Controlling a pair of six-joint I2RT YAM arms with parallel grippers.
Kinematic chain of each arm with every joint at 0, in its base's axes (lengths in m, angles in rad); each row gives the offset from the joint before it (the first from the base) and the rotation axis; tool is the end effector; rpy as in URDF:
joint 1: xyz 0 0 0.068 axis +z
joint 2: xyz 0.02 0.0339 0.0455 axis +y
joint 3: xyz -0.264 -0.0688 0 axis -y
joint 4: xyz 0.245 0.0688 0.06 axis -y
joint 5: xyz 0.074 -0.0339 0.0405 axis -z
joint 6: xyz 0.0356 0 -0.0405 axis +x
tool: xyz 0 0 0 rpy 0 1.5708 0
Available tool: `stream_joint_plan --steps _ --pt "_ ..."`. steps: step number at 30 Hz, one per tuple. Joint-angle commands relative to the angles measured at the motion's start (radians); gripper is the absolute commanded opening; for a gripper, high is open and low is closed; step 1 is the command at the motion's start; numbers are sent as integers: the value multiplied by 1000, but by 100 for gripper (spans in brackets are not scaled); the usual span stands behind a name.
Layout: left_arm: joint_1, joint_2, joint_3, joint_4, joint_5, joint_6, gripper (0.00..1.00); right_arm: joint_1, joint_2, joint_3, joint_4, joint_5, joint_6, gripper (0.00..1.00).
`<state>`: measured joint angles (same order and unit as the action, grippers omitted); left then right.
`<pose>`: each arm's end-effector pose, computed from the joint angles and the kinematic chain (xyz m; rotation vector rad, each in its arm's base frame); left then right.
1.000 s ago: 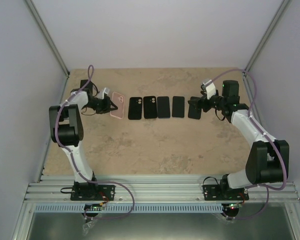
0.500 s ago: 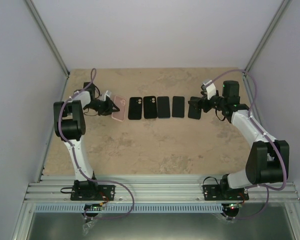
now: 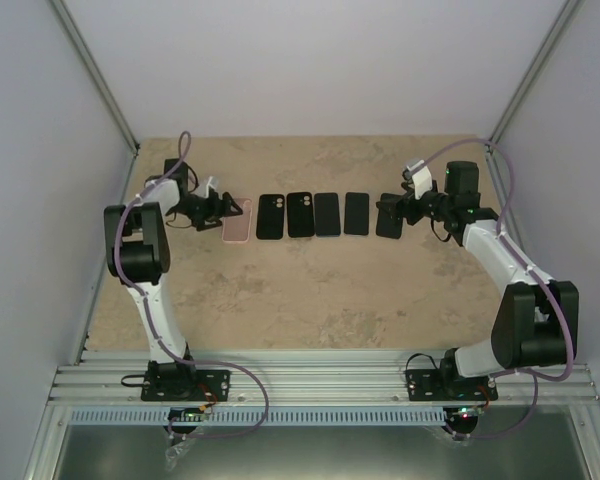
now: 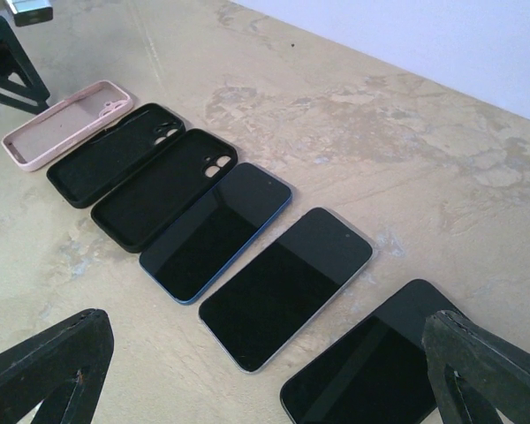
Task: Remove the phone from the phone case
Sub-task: Place the phone case at the center of the board, then reset both arms
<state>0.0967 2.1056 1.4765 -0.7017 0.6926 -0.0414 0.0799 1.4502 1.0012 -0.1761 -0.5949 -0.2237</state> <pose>0.4123 0.0172 0.1465 -0.0698 2.7277 -0.9742 0.3163 0.0453 0.2627 -0.6436 2.0277 0.5654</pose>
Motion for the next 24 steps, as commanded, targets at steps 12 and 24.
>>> stream_joint_plan --steps 12,24 --pt "5 -187 154 -123 -124 99 99 -45 -61 77 -32 -49 15 98" --pt "7 -401 208 -148 -209 90 99 -308 -106 142 -77 -220 102 98"
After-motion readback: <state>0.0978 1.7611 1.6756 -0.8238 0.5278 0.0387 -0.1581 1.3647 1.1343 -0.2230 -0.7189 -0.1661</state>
